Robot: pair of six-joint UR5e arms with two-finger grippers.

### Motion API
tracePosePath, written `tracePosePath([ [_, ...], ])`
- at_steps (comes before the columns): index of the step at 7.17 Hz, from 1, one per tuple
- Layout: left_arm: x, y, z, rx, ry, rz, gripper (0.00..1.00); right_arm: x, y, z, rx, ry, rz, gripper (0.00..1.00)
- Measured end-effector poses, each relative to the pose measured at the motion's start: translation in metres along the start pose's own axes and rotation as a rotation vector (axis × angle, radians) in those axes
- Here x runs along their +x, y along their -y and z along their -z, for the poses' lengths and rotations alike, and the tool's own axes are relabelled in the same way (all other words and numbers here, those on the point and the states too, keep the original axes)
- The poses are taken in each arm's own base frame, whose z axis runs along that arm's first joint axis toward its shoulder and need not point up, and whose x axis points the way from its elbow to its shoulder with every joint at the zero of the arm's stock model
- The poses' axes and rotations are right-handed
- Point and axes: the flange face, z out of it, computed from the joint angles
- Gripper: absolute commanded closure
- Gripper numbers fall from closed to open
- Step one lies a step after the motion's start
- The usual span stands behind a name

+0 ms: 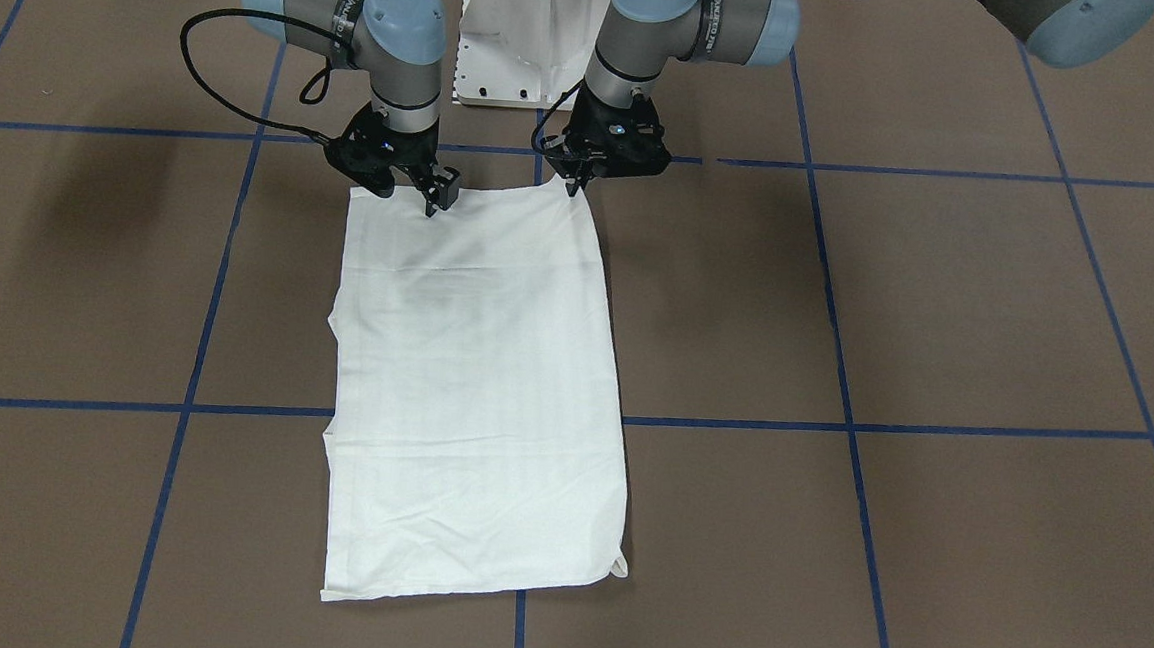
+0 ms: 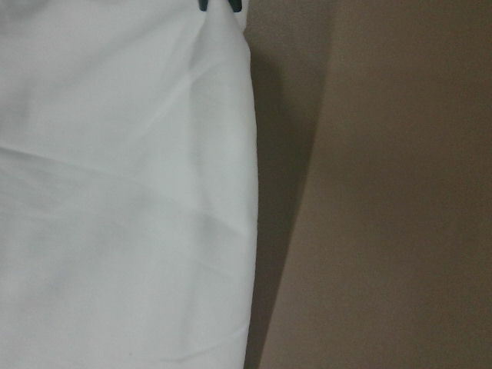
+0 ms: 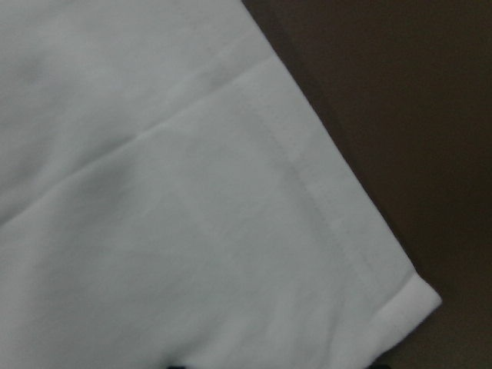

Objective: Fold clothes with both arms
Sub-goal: 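Lower both grippers onto the near corners of the shirt and grasp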

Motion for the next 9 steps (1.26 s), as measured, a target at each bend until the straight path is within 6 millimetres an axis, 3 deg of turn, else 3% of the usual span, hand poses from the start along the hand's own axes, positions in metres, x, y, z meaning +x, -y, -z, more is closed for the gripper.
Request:
tracePosePath([
  [4, 0.000, 0.000, -0.001, 0.000, 0.001, 0.000, 1.00, -0.009, -0.002, 0.009, -0.005, 0.019, -0.002, 0.79],
  [6, 0.000, 0.000, -0.002, 0.000, 0.001, 0.000, 1.00, -0.011, 0.000, 0.011, -0.004, 0.023, -0.004, 1.00],
  [9, 0.001, 0.000, 0.000, 0.000, -0.001, 0.000, 1.00, -0.016, 0.010, 0.023, -0.026, 0.036, -0.020, 1.00],
])
